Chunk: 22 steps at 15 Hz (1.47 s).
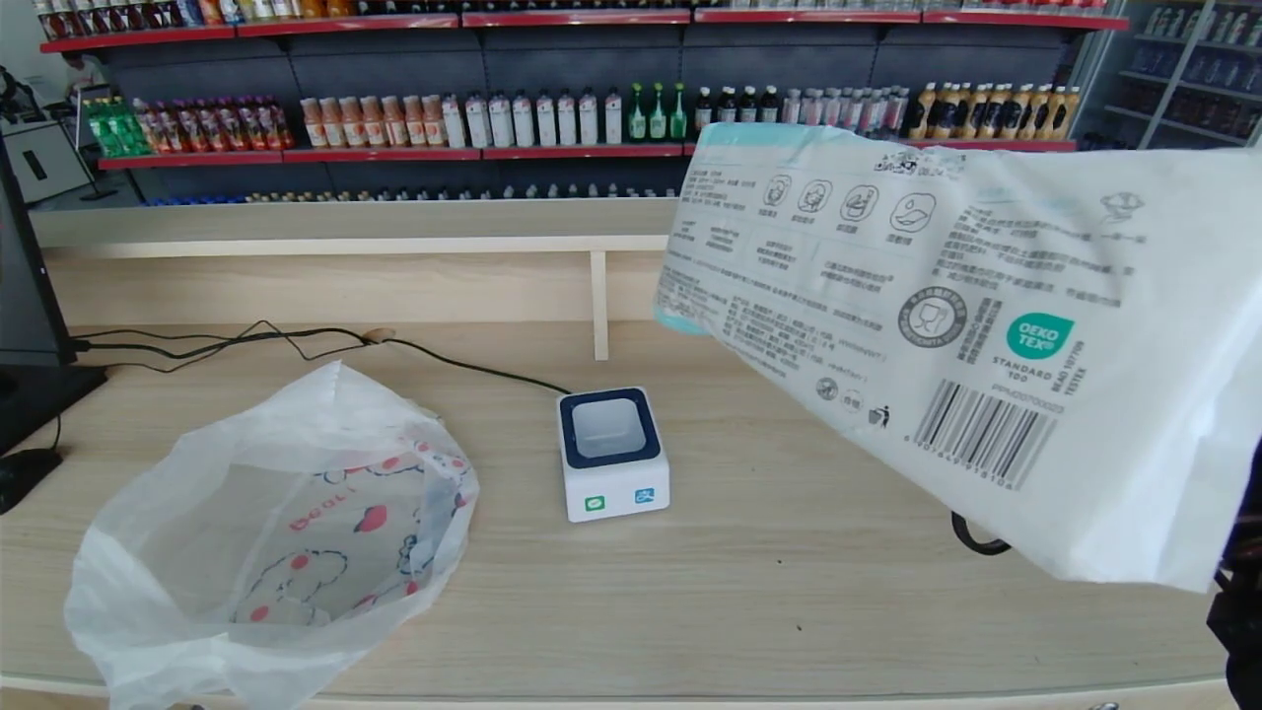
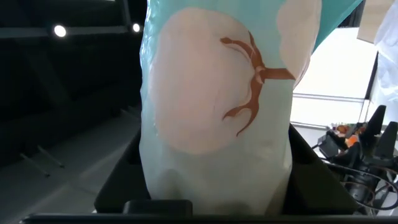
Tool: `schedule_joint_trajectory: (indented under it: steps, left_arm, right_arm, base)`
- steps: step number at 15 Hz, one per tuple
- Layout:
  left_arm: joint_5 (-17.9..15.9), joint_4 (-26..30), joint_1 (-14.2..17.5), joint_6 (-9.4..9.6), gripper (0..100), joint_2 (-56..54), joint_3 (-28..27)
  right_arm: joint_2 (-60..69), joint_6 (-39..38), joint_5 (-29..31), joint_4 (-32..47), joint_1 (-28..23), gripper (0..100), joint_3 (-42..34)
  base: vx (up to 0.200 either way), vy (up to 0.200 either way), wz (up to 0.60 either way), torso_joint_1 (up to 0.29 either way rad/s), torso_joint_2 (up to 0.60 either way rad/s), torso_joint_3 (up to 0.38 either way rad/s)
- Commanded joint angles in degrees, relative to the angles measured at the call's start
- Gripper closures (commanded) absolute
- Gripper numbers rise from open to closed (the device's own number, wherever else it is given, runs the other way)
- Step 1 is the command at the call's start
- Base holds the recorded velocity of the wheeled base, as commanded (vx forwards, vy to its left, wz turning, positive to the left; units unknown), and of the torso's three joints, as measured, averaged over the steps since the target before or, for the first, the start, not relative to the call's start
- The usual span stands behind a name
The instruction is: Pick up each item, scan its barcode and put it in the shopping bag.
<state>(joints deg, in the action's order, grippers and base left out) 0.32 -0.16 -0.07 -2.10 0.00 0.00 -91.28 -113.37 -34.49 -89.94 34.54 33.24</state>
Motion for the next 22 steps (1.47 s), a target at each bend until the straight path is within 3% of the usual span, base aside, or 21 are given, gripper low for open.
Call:
schedule_joint_trajectory:
  steps: [1,15,18,19,20,22]
  left_arm:
    - [0.03,-0.02,0.07,-0.01,0,0.0,0.0]
    - [0.03,-0.02,-0.01,-0.01,0,0.0,0.0]
    - [0.03,-0.02,-0.01,-0.01,0,0.0,0.0]
    - [0.03,-0.02,-0.01,-0.01,0,0.0,0.0]
    - [0.03,-0.02,-0.01,-0.01,0,0.0,0.0]
    - [0.03,-0.02,0.07,-0.01,0,0.0,0.0]
  right_arm:
    - [0.23,-0.01,0.03,-0.06,0.44,100,-0.64]
    - [3.74,0.43,-0.05,-0.06,0.09,100,-4.06]
    - [5.77,11.24,-3.04,-0.06,0.01,100,-4.68]
    - [5.77,11.24,-3.04,-0.06,0.01,100,-4.68]
    - [4.89,22.67,-3.92,-0.06,-0.08,100,-6.17]
    - [4.36,36.12,-4.45,-0.06,-1.23,100,-8.46]
  base:
    - [0.0,0.0,0.0,0.0,0.0,0.0]
    - [0.0,0.0,0.0,0.0,0.0,0.0]
    - [0.0,0.0,0.0,0.0,0.0,0.0]
    - [0.0,0.0,0.0,0.0,0.0,0.0]
    - [0.0,0.0,0.0,0.0,0.0,0.0]
    - [0.0,0.0,0.0,0.0,0.0,0.0]
